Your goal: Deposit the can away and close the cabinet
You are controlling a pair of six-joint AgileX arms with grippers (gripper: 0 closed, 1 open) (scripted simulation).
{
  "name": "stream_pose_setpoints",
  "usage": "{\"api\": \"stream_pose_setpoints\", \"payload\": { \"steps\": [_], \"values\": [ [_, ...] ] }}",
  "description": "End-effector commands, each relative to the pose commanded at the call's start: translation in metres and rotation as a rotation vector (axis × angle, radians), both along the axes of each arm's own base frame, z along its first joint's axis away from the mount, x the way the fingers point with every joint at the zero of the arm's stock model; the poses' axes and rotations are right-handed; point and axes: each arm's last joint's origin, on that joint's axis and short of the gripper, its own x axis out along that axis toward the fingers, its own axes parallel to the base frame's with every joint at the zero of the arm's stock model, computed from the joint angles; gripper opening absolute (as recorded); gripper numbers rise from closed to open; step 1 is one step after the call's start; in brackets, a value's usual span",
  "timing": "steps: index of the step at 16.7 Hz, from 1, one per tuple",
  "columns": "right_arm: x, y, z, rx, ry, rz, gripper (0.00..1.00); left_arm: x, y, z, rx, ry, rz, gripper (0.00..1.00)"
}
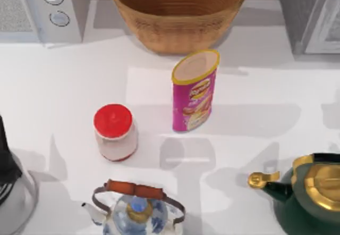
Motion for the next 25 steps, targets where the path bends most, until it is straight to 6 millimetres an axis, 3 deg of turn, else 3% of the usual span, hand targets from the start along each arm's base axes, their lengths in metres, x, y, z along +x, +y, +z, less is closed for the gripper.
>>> {"api": "stream_pose_setpoints", "payload": {
  "steps": [3, 7, 15, 21, 25],
  "values": [
    [0.023, -0.014, -0.035, 0.025, 0.176, 0.004, 1.0, 0.0, 0.0, 0.0, 0.0, 0.0, 0.0, 1.0],
    [0.027, -0.022, -0.071, 0.047, 0.32, 0.014, 1.0, 0.0, 0.0, 0.0, 0.0, 0.0, 0.0, 1.0],
    [0.034, -0.021, -0.074, 0.047, 0.325, 0.016, 1.0, 0.0, 0.0, 0.0, 0.0, 0.0, 0.0, 1.0],
    [0.061, -0.021, -0.106, 0.048, 0.327, 0.015, 1.0, 0.0, 0.0, 0.0, 0.0, 0.0, 0.0, 1.0],
    [0.064, -0.022, -0.119, 0.048, 0.328, 0.014, 1.0, 0.0, 0.0, 0.0, 0.0, 0.0, 0.0, 1.0]
  ]
}}
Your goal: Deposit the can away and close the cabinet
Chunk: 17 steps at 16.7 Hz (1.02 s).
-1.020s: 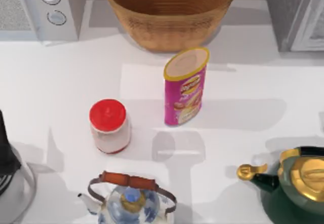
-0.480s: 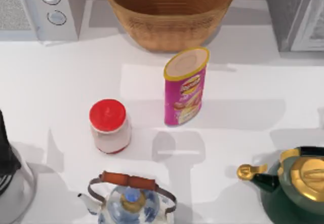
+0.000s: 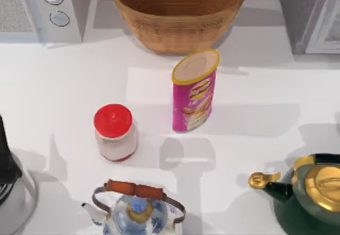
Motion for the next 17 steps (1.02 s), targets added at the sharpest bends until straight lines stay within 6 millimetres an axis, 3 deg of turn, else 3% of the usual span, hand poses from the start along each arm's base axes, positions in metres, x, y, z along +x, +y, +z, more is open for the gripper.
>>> {"api": "stream_pose_setpoints", "payload": {
  "steps": [3, 16, 17],
  "values": [
    [0.0, 0.0, 0.0, 0.0, 0.0, 0.0, 1.0, 0.0, 0.0, 0.0, 0.0, 0.0, 0.0, 1.0],
    [0.0, 0.0, 0.0, 0.0, 0.0, 0.0, 0.02, 0.0, 0.0, 0.0, 0.0, 0.0, 0.0, 1.0],
    [0.0, 0.0, 0.0, 0.0, 0.0, 0.0, 0.0, 0.0, 0.0, 0.0, 0.0, 0.0, 0.0, 1.0]
  ]
}}
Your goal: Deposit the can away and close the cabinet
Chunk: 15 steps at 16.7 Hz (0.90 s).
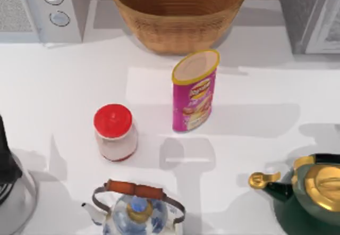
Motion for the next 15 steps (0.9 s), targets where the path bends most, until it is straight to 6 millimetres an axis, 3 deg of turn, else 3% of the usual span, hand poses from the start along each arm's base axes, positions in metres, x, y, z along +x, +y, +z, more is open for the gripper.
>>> {"api": "stream_pose_setpoints", "payload": {
  "steps": [10, 15],
  "values": [
    [0.001, -0.001, 0.002, 0.004, 0.003, -0.002, 0.0, 0.0, 0.0, 0.0, 0.0, 0.0, 0.0, 1.0],
    [0.01, -0.003, 0.029, 0.034, 0.062, -0.004, 0.0, 0.0, 0.0, 0.0, 0.0, 0.0, 0.0, 1.0]
  ]
}}
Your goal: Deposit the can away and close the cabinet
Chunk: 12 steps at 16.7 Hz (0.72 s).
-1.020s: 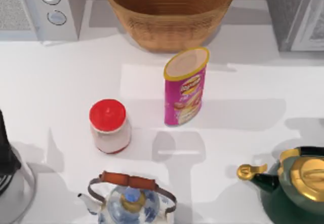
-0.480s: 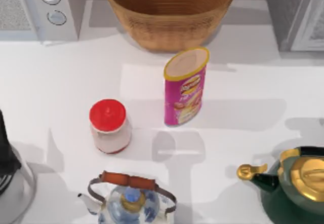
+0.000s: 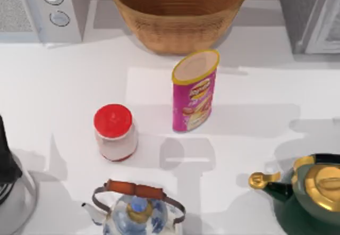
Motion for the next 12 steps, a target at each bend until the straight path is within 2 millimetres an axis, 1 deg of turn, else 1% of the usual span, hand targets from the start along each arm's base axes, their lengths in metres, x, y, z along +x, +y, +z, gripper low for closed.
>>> {"api": "stream_pose_setpoints", "payload": {
  "steps": [2, 4, 6, 8, 9, 10, 12],
  "values": [
    [0.002, -0.001, 0.023, 0.002, 0.02, 0.001, 0.0, 0.0, 0.0, 0.0, 0.0, 0.0, 0.0, 1.0],
    [0.002, 0.0, 0.053, -0.006, 0.018, 0.002, 0.0, 0.0, 0.0, 0.0, 0.0, 0.0, 0.0, 1.0],
    [-0.002, 0.001, 0.084, -0.017, -0.007, 0.003, 0.0, 0.0, 0.0, 0.0, 0.0, 0.0, 0.0, 1.0],
    [-0.007, 0.002, 0.11, -0.028, -0.041, 0.003, 0.0, 0.0, 0.0, 0.0, 0.0, 0.0, 0.0, 1.0],
    [-0.009, 0.003, 0.118, -0.032, -0.056, 0.002, 0.0, 0.0, 0.0, 0.0, 0.0, 0.0, 0.0, 1.0],
    [-0.009, 0.003, 0.122, -0.034, -0.064, 0.002, 0.0, 0.0, 0.0, 0.0, 0.0, 0.0, 0.0, 1.0],
    [-0.009, 0.003, 0.122, -0.034, -0.064, 0.002, 0.0, 0.0, 0.0, 0.0, 0.0, 0.0, 0.0, 1.0]
  ]
}}
